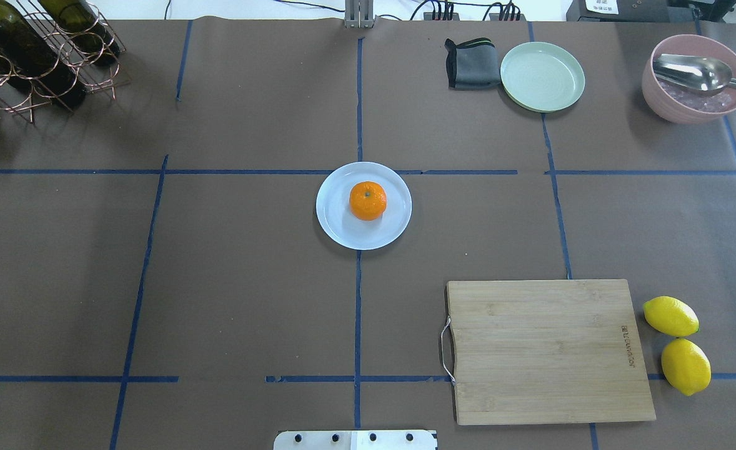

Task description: Pick orange to plate

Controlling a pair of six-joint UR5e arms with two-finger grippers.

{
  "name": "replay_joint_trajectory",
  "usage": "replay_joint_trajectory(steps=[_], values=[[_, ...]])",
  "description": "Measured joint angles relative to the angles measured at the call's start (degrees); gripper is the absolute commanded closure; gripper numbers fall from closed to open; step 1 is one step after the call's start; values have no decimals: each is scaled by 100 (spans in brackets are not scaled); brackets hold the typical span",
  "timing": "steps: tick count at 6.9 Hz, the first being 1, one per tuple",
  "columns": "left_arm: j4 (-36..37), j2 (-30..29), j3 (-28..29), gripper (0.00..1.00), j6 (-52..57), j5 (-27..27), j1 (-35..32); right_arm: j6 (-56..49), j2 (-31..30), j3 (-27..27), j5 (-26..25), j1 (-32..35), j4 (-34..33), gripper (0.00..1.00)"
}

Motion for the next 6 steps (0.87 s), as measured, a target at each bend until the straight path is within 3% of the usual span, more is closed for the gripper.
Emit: replay_joint_trajectory(steps=[6], values=[[-466,-6,15,0,-751,215,38,0,3,16,0,0,0,0]])
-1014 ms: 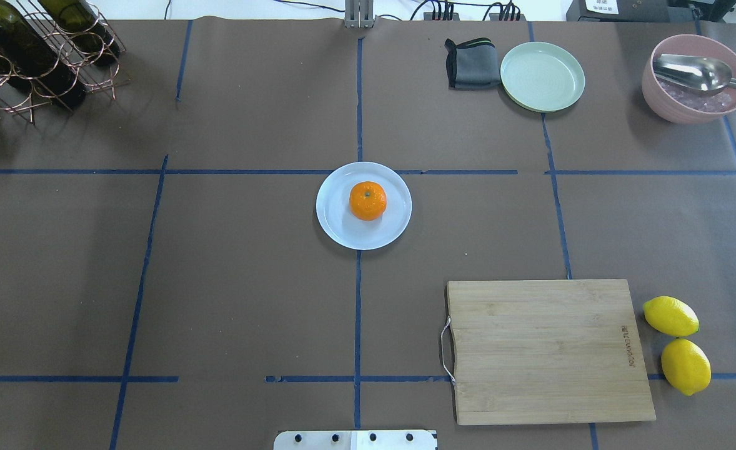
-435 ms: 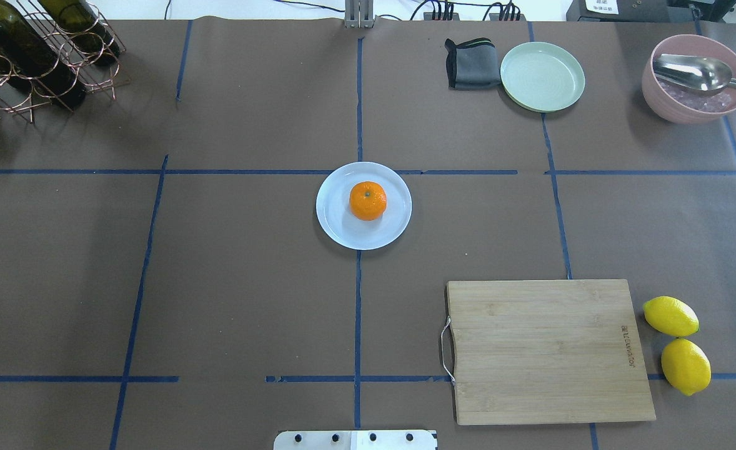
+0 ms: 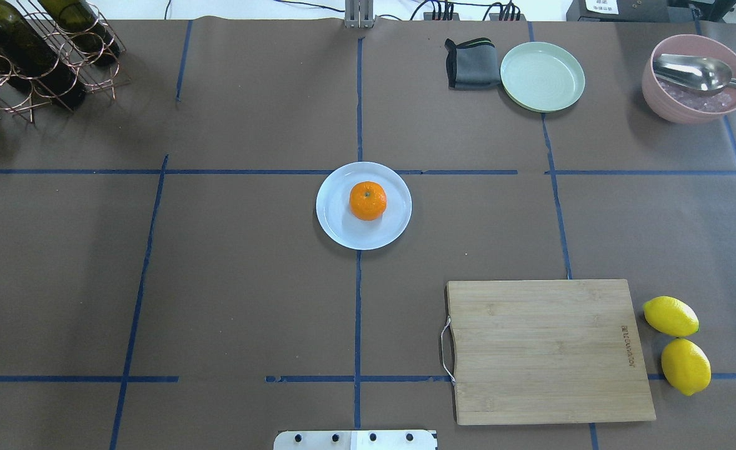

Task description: Pick orange to plate

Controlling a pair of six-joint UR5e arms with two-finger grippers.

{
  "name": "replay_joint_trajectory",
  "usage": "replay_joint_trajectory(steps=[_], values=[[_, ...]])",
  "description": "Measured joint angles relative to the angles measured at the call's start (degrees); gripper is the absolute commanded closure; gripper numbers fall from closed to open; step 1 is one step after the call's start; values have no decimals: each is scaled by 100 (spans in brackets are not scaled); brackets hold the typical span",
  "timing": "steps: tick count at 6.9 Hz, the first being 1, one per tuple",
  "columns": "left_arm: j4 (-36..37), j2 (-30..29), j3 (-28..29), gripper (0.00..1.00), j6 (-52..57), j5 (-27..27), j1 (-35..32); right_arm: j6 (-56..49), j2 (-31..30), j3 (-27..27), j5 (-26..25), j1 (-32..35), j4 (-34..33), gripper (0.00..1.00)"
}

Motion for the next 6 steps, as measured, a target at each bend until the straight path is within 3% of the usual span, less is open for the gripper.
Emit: replay_joint_trajectory(steps=[6], values=[[-2,-1,-2,0,-72,4,11,3,0,-4,8,0,0,0]])
